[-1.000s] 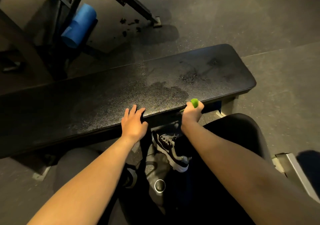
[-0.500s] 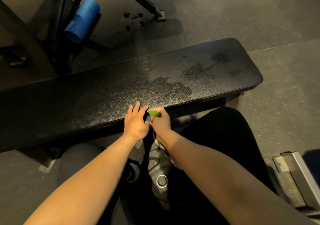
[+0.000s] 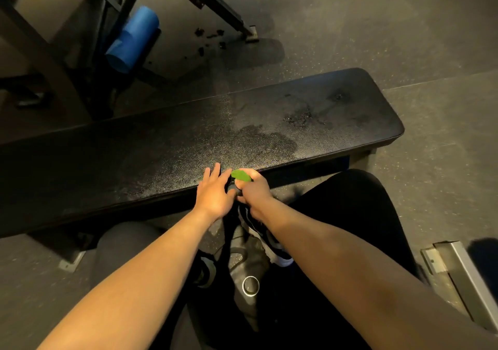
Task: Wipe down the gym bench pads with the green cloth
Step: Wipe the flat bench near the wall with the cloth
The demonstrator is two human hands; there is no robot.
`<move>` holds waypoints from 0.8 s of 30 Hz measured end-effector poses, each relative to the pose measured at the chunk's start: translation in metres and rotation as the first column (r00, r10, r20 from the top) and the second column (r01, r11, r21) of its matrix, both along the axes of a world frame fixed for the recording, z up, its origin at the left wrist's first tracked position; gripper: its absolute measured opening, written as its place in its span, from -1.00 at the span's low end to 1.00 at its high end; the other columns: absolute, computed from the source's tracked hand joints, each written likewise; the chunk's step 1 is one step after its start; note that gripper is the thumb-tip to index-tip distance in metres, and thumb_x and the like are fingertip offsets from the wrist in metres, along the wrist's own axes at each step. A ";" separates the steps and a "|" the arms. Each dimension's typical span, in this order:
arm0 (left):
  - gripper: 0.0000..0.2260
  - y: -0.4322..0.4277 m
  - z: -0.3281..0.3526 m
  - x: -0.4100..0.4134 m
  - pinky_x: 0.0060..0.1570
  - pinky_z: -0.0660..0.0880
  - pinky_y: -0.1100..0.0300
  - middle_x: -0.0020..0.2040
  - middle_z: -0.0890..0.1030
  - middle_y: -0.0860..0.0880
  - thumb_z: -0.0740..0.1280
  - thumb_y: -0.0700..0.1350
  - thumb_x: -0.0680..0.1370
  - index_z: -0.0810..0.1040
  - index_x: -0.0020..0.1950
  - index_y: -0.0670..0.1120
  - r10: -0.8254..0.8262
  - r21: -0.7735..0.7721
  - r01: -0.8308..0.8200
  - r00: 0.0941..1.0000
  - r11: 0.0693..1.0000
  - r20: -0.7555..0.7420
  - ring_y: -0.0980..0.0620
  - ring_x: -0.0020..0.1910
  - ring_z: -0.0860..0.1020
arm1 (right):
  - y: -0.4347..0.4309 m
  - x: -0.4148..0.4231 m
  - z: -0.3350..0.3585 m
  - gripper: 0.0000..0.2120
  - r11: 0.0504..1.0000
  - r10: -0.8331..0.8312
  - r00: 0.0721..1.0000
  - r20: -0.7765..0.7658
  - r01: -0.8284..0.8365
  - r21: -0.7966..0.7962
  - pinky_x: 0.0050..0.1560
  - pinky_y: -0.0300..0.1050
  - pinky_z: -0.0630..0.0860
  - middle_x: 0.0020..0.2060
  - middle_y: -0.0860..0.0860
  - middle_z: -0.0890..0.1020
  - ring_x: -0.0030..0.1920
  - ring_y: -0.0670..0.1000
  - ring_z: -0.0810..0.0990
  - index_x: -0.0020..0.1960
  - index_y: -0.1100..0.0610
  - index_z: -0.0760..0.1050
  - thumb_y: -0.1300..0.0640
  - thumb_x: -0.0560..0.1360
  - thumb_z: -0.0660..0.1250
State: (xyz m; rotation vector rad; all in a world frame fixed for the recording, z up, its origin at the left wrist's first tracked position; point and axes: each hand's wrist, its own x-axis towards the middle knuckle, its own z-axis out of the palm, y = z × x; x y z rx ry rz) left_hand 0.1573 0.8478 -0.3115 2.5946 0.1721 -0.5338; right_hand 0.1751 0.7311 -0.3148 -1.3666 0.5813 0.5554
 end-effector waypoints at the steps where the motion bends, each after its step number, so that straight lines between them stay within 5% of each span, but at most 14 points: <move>1: -0.44 -0.001 0.003 -0.001 0.55 -0.07 -0.01 0.65 -0.01 -0.08 0.26 -0.02 0.65 0.17 0.62 0.00 0.022 -0.064 -0.024 1.000 0.998 -0.019 -0.13 0.62 -0.11 | -0.004 0.000 0.004 -0.71 0.999 0.050 0.999 0.021 -0.050 0.002 -0.07 -0.04 0.54 -0.08 0.00 0.58 -0.13 -0.03 0.54 0.23 -0.02 0.49 0.28 0.61 0.23; 3: -0.44 -0.006 0.010 -0.005 0.55 -0.01 0.05 0.63 0.11 -0.06 0.28 0.01 0.64 0.20 0.61 -0.01 0.097 -0.217 -0.101 0.995 0.971 -0.029 -0.06 0.62 0.01 | -0.013 -0.003 0.009 -0.65 0.994 0.069 0.994 0.086 -0.061 -0.087 -0.08 0.01 0.60 0.01 0.04 0.56 -0.13 -0.03 0.56 0.35 -0.04 0.34 0.14 0.60 0.30; 7: -0.43 -0.019 0.040 -0.009 0.41 0.21 0.22 0.50 0.32 0.08 0.34 -0.01 0.63 0.22 0.60 0.05 0.254 -0.565 -0.241 0.966 0.789 -0.058 0.16 0.47 0.25 | -0.025 0.001 0.030 -0.64 0.978 0.087 0.970 0.226 -0.040 -0.203 -0.11 0.07 0.61 -0.04 0.09 0.52 -0.18 0.02 0.55 0.19 0.00 0.22 -0.05 0.57 0.35; 10: -0.56 -0.029 0.062 -0.006 0.26 0.26 0.28 0.43 0.41 0.06 0.32 -0.06 0.64 0.36 0.52 0.01 0.340 -0.631 -0.276 0.940 0.725 -0.020 0.13 0.40 0.34 | -0.031 0.005 0.051 -0.69 0.971 0.193 0.940 0.281 -0.142 -0.191 0.11 0.08 0.60 0.19 0.08 0.43 0.09 0.04 0.55 0.24 -0.13 0.31 -0.12 0.56 0.31; 14: -0.69 -0.032 0.074 0.011 0.16 0.38 0.33 0.30 0.58 0.02 0.31 -0.03 0.65 0.52 0.39 -0.03 0.488 -0.660 -0.402 0.871 0.635 -0.061 0.06 0.30 0.51 | -0.037 0.019 0.060 -0.58 0.925 0.344 0.871 0.350 -0.248 -0.289 0.22 -0.18 0.33 0.26 0.03 0.25 0.14 -0.05 0.40 0.47 -0.19 0.30 0.02 0.63 0.23; 18: -0.81 -0.027 0.063 0.032 0.29 0.46 0.16 0.18 0.66 0.07 0.27 -0.10 0.65 0.61 0.22 0.02 0.432 -0.781 -0.379 0.888 0.497 -0.157 0.12 0.19 0.59 | -0.033 0.045 0.063 -0.58 0.846 0.457 0.754 0.471 -0.205 -0.492 0.22 0.04 0.44 0.16 0.08 0.49 0.12 0.10 0.49 0.34 -0.06 0.37 0.20 0.53 0.31; 20: -0.79 -0.027 0.058 0.041 0.30 0.43 0.20 0.22 0.63 0.06 0.21 -0.13 0.68 0.59 0.23 0.03 0.414 -0.770 -0.366 0.898 0.522 -0.146 0.19 0.17 0.57 | -0.041 0.061 0.060 -0.62 0.790 0.510 0.723 0.466 -0.178 -0.587 0.09 -0.04 0.43 0.11 0.12 0.50 0.07 0.15 0.50 0.26 0.02 0.38 0.28 0.50 0.29; 24: -0.70 -0.022 0.039 0.076 0.38 0.32 0.17 0.36 0.56 0.02 0.27 -0.10 0.64 0.54 0.38 0.00 0.363 -0.544 -0.306 0.932 0.781 -0.003 0.05 0.36 0.48 | -0.069 0.101 0.046 -0.56 0.618 0.409 0.853 0.324 0.002 -0.786 0.04 -0.08 0.40 0.13 0.12 0.34 0.00 0.23 0.49 0.27 -0.03 0.44 0.35 0.50 0.17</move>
